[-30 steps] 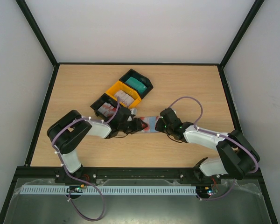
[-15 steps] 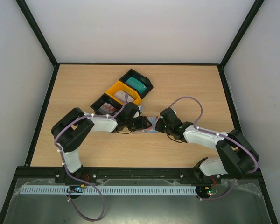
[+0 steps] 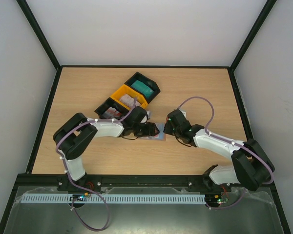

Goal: Put the credit cards into the card holder
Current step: Insert the credit card into the card holder.

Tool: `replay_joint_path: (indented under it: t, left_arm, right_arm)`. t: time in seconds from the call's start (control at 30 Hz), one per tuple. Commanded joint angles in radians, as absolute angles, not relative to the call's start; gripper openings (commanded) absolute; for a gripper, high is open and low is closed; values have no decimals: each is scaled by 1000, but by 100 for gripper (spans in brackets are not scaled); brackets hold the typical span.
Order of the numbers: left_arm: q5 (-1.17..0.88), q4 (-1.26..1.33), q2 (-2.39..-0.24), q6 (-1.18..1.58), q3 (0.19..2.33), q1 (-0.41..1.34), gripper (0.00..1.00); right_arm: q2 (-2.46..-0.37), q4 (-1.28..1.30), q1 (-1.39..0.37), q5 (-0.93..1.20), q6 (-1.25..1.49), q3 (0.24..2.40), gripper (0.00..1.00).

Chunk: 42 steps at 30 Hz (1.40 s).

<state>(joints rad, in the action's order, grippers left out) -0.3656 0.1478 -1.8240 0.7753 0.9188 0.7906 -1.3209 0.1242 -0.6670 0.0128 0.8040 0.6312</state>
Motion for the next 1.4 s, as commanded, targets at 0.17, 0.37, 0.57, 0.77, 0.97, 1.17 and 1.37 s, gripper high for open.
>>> replay_joint_path:
  t: [0.17, 0.37, 0.57, 0.77, 0.97, 1.17, 1.37]
  left_arm:
    - [-281, -38, -1749, 744, 906, 801, 67]
    - [-246, -55, -1776, 730, 926, 802, 66]
    - [-217, -83, -1855, 710, 988, 801, 58]
    - [-277, -49, -1854, 690, 987, 807, 41]
    - [-332, -8, -1852, 677, 984, 817, 40]
    - [-351, 18, -1844, 674, 974, 817, 37]
    - [-300, -19, -1865, 665, 980, 816, 25]
  right_arm:
    - [-1294, 175, -667, -42, 787, 644, 2]
    - [-1298, 162, -668, -29, 784, 632, 2]
    - [-1306, 145, -667, -9, 785, 622, 2]
    - [-1310, 137, -667, -4, 789, 618, 2]
    - [-1315, 128, -667, -5, 797, 614, 2]
    - [-1296, 132, -667, -14, 801, 606, 2]
    - [-1269, 143, -667, -34, 807, 587, 2]
